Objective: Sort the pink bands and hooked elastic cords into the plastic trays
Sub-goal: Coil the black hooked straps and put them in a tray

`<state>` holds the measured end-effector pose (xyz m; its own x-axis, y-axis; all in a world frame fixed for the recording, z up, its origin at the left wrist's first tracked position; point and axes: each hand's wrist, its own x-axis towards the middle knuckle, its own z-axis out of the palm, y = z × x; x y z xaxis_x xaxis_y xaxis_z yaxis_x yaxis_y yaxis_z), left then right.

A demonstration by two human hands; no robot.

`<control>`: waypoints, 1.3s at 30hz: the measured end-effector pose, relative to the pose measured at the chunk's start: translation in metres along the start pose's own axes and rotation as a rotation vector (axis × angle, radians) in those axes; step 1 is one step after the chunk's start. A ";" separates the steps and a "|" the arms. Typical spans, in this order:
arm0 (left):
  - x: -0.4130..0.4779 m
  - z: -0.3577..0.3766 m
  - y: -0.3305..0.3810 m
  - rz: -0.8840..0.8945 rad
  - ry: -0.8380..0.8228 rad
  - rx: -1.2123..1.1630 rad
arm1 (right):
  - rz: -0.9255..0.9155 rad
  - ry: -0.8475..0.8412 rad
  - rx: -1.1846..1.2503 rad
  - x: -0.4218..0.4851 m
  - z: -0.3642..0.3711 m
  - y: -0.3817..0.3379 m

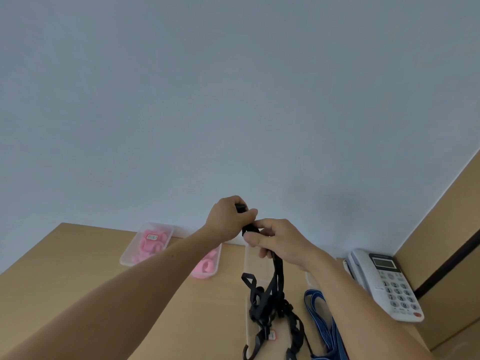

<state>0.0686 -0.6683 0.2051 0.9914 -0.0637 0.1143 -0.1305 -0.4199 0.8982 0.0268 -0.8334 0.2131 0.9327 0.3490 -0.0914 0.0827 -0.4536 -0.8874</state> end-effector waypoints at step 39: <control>-0.007 -0.012 -0.008 0.036 -0.363 -0.233 | 0.067 0.022 0.411 0.005 0.002 0.032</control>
<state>0.0627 -0.6537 0.2019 0.9132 -0.4065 0.0280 -0.1181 -0.1983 0.9730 0.0331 -0.8448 0.1835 0.9388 0.3101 -0.1498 -0.1216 -0.1084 -0.9866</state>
